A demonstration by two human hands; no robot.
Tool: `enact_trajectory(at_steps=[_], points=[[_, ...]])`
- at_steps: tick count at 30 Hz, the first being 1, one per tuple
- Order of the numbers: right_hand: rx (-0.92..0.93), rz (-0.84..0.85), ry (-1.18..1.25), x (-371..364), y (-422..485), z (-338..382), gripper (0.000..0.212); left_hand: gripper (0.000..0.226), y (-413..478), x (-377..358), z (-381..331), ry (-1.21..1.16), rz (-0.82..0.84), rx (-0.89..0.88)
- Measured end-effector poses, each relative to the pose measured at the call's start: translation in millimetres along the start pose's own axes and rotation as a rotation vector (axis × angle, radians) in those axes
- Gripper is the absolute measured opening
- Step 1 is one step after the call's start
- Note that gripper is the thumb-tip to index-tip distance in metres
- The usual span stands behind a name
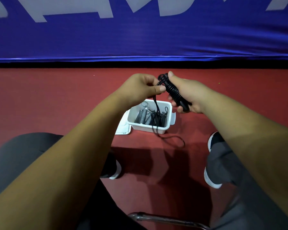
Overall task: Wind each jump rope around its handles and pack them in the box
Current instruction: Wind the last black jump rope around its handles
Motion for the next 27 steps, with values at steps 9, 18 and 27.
enact_trajectory(at_steps=[9,18,27], points=[[0.015,-0.019,0.046,11.0,5.0,8.3,0.049,0.017,-0.9,3.9,5.5,0.060,0.158,-0.014],[0.022,0.187,-0.030,-0.8,-4.7,8.4,0.052,0.013,2.0,8.9,14.5,0.412,0.038,0.005],[-0.134,0.524,-0.126,-10.3,-21.2,6.7,0.049,0.032,0.6,11.3,15.1,0.411,0.013,0.018]])
Point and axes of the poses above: each hand's wrist, its own y-axis towards the middle knuckle, its own x-axis out of the back of the hand, z = x × y, the point moved 2 cm from there along y, towards the middle knuckle, and after that the axes turned 9 degrees about y, right-handed, at the moved point
